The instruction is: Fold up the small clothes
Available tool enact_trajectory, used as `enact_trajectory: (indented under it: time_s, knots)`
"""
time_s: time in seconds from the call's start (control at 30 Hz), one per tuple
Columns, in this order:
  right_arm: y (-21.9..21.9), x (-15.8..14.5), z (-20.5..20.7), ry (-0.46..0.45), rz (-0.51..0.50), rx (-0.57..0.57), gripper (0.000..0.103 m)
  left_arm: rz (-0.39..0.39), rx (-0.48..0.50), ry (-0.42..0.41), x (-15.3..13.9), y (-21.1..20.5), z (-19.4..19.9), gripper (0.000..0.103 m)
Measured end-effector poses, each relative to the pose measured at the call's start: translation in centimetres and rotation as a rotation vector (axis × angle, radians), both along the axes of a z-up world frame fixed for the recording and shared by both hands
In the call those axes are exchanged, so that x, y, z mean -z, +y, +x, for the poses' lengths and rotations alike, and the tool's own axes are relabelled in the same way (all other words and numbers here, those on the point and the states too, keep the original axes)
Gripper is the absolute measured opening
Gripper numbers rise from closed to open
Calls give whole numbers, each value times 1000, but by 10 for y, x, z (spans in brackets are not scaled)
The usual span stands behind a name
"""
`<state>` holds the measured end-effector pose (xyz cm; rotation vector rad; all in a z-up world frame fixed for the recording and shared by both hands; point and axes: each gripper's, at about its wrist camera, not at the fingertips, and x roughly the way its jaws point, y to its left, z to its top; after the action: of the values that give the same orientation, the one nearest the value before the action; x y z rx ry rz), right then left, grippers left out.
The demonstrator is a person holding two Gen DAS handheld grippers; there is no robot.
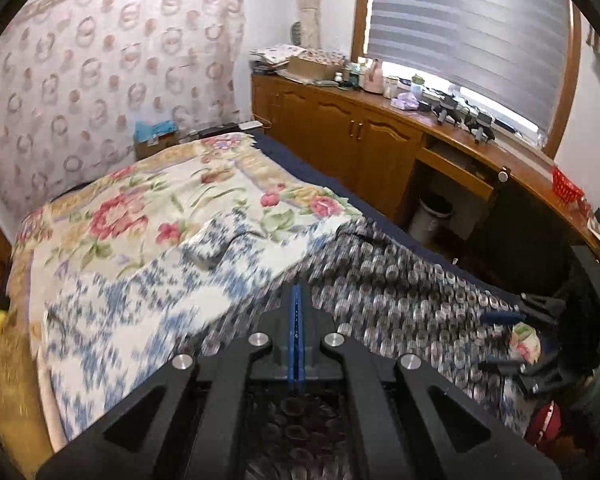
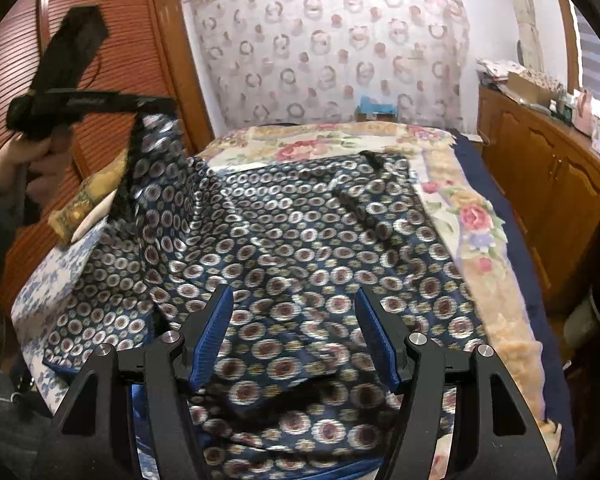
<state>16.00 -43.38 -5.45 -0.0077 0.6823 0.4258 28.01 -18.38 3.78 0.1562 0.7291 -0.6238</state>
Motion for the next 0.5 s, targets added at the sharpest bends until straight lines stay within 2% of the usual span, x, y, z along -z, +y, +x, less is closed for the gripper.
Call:
enact_trajectory:
  time_s: [0.2,0.37,0.5]
  knots:
    - [-20,1,8,22,25,35,65,-35,3,-40,-13,-38,34,0]
    - [-22,0,8,40,42,32,65,-56,-15,-55,-14,-43,45,0]
    - [-11,-2,5,47,59,-5,65,-37,-37,-40,-4,-37,49,0]
